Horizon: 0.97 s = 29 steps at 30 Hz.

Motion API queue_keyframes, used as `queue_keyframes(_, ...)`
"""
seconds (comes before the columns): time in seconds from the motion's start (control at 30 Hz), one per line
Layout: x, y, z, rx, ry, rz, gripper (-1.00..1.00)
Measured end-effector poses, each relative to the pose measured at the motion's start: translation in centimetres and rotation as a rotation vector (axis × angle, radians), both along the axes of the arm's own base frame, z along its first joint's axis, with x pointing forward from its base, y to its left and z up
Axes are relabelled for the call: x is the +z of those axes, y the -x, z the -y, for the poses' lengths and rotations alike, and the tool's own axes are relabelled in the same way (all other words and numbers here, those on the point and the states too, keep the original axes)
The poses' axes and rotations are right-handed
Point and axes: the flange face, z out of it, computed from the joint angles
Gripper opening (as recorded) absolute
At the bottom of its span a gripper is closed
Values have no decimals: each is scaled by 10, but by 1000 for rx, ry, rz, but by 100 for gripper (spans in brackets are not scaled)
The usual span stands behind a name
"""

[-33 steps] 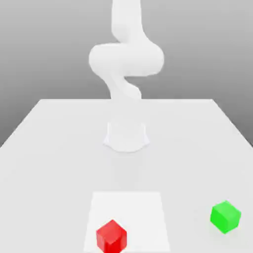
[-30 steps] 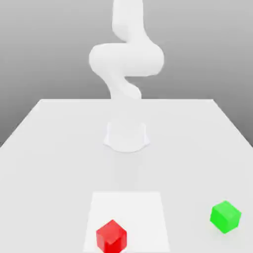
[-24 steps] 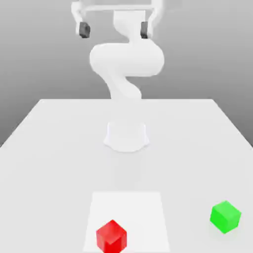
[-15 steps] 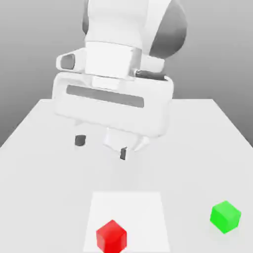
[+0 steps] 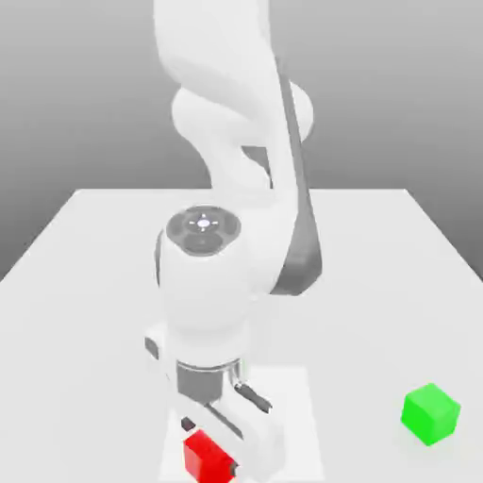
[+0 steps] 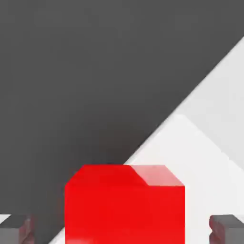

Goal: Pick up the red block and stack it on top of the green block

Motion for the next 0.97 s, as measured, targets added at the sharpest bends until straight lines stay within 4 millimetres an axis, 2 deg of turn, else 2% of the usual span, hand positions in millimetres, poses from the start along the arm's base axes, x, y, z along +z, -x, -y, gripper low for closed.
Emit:
queue_keyframes(0.13,-5,0,0,0,0,1,-100)
queue_keyframes(0.17,-1,0,0,-1,0,1,-100)
queue_keyframes(0.3,44,0,0,-1,0,1,-100)
queue_keyframes(0.33,54,0,-7,7,-1,1,-100)
queue_keyframes(0.43,69,3,-81,76,-6,1,-100)
queue_keyframes(0.5,76,12,-131,125,-8,0,-100)
queue_keyframes(0.57,82,27,-181,175,-8,0,-100)
queue_keyframes(0.67,90,60,-255,255,-4,1,-100)
queue_keyframes(0.7,85,69,-273,274,-3,2,-100)
queue_keyframes(0.73,77,73,-282,284,-3,3,-100)
queue_keyframes(0.83,44,78,-290,293,-2,3,-100)
queue_keyframes(0.87,35,79,-291,295,-1,2,100)
queue_keyframes(0.97,35,79,-291,295,-1,2,100)
